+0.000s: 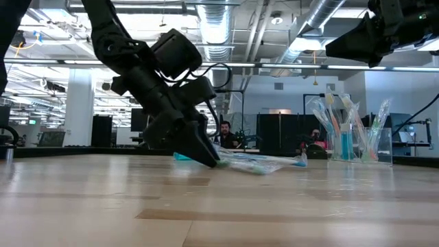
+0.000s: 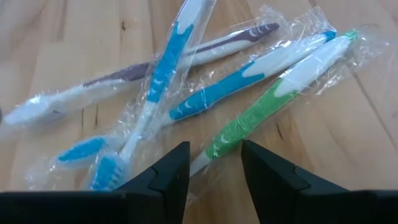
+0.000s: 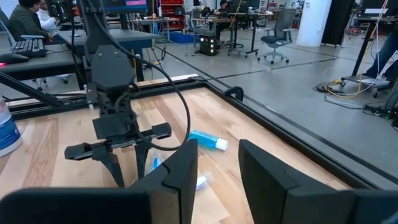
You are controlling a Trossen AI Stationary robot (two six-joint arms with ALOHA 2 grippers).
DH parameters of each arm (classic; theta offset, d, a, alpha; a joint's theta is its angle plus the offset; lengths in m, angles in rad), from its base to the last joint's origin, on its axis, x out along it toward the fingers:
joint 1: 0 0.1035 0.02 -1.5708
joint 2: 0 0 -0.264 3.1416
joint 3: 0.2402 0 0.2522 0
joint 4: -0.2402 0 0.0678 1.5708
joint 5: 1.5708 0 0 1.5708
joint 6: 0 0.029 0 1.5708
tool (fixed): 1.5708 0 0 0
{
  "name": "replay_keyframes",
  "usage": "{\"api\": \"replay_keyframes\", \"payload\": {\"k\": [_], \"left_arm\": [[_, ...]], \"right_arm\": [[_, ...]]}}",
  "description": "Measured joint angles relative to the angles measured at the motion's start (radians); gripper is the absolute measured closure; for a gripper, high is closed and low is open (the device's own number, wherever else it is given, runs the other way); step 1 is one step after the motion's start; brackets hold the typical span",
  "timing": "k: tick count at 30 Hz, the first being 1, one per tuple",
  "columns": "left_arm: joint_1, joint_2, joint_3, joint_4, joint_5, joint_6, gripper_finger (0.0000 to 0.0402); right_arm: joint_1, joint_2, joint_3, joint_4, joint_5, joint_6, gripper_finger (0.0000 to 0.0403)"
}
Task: Pick & Place toothbrushing station
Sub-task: Put the green toothbrush into the transparent organizer
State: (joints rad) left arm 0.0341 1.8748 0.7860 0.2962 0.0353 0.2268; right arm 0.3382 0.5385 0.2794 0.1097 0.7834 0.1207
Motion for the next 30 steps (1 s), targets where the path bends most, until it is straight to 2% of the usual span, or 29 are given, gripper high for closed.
{"api": "replay_keyframes", "payload": {"k": [14,30], "left_arm": [[-0.077,-0.057,-0.007,-0.132,0.041,-0.077,0.0259],[-0.098,-0.137,-0.010,-0.217,0.043,-0.039,0.0259]], "right_arm": [[0.000,0.010,0.000,-0.003,-0.001,0.003,0.0294],[0.000,0.032,0.000,0.007,-0.002,0.003,0.0294]]}}
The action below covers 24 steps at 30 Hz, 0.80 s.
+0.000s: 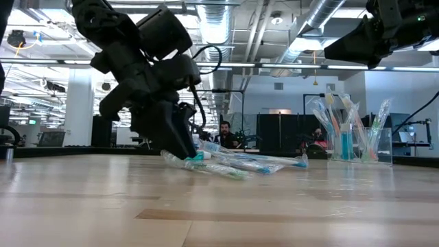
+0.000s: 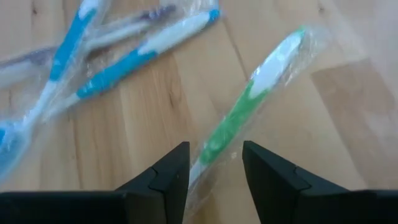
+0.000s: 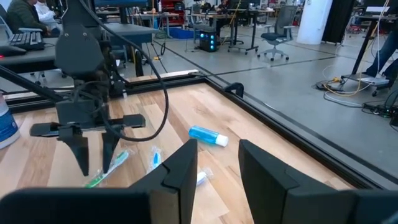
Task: Pick & Place toothbrushing station
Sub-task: Put the green toothbrush into the transparent organizer
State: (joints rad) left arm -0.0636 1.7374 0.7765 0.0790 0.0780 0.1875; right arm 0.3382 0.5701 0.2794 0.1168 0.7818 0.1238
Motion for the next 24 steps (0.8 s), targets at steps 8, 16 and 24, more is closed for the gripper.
{"api": "replay_keyframes", "payload": {"k": [8,16,24], "left_arm": [[0.040,0.000,0.000,-0.096,-0.005,0.017,0.0259],[0.042,-0.002,0.002,-0.113,-0.005,0.014,0.0259],[0.040,-0.003,0.003,-0.126,-0.027,0.014,0.0302]], "right_arm": [[0.000,0.000,0.000,0.004,0.000,0.000,0.0294],[0.000,0.000,0.000,0.004,0.000,0.000,0.0294],[0.000,0.000,0.000,0.004,0.000,0.000,0.0294]]}}
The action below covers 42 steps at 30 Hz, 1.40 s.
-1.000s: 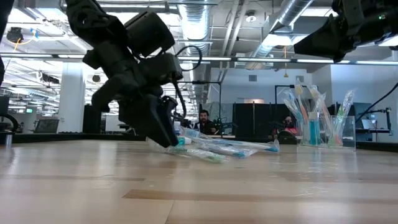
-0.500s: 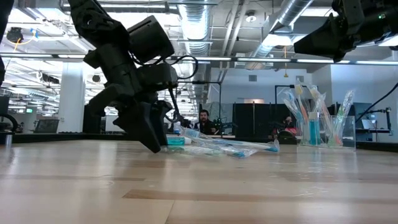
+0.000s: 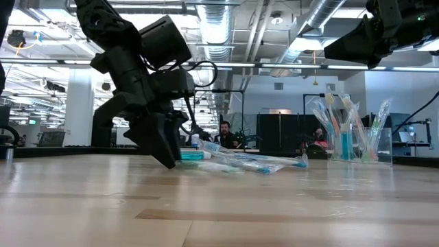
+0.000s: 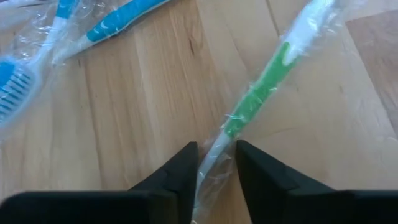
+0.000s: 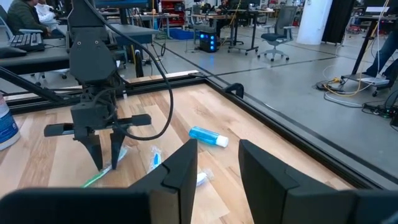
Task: Pick & Place toothbrushing station
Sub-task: Put the green toothbrush into the transparent organizer
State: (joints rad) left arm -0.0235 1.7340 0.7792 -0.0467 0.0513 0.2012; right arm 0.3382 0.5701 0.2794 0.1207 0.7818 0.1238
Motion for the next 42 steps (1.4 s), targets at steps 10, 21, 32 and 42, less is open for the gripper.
{"api": "replay_keyframes", "payload": {"k": [10,21,32,42], "left_arm": [[0.000,-0.001,0.001,-0.001,-0.033,-0.024,0.0393],[-0.007,0.005,0.052,-0.011,-0.063,-0.105,0.0398],[-0.001,0.005,0.190,-0.053,-0.044,-0.259,0.0400],[0.040,0.004,0.265,-0.051,0.081,-0.507,0.0398]], "right_arm": [[0.000,0.000,0.000,0.000,0.000,0.000,0.0294],[0.000,0.000,0.000,0.000,-0.080,-0.003,0.0294],[0.000,0.140,0.061,-0.005,-0.131,-0.068,0.0294],[0.003,0.436,0.222,-0.023,-0.132,-0.210,0.0294]]}}
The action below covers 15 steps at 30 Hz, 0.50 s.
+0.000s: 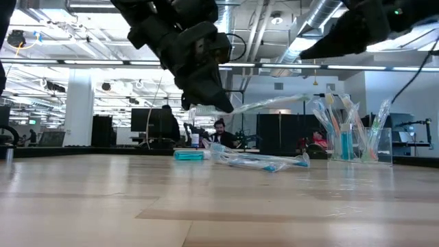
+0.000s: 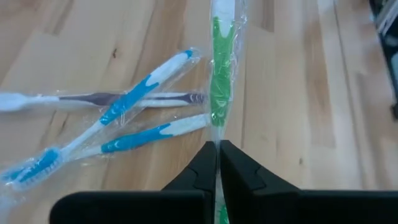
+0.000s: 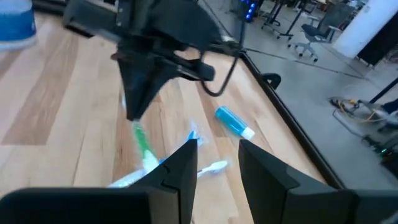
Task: Pick & Place toothbrushing station
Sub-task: Put the green toothbrush into the transparent organizer
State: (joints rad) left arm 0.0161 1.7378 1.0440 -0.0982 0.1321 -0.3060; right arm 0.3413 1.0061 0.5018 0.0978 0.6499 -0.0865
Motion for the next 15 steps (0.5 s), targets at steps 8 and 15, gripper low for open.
{"api": "replay_keyframes", "payload": {"k": [8,15], "left_arm": [[0.063,0.000,0.001,0.000,0.122,-0.149,0.0399],[0.102,-0.001,0.001,0.001,0.189,-0.231,0.0398]], "right_arm": [[0.007,0.198,0.178,-0.181,-0.002,-0.028,0.0294],[0.036,0.349,0.307,-0.267,-0.002,-0.062,0.0294]]}}
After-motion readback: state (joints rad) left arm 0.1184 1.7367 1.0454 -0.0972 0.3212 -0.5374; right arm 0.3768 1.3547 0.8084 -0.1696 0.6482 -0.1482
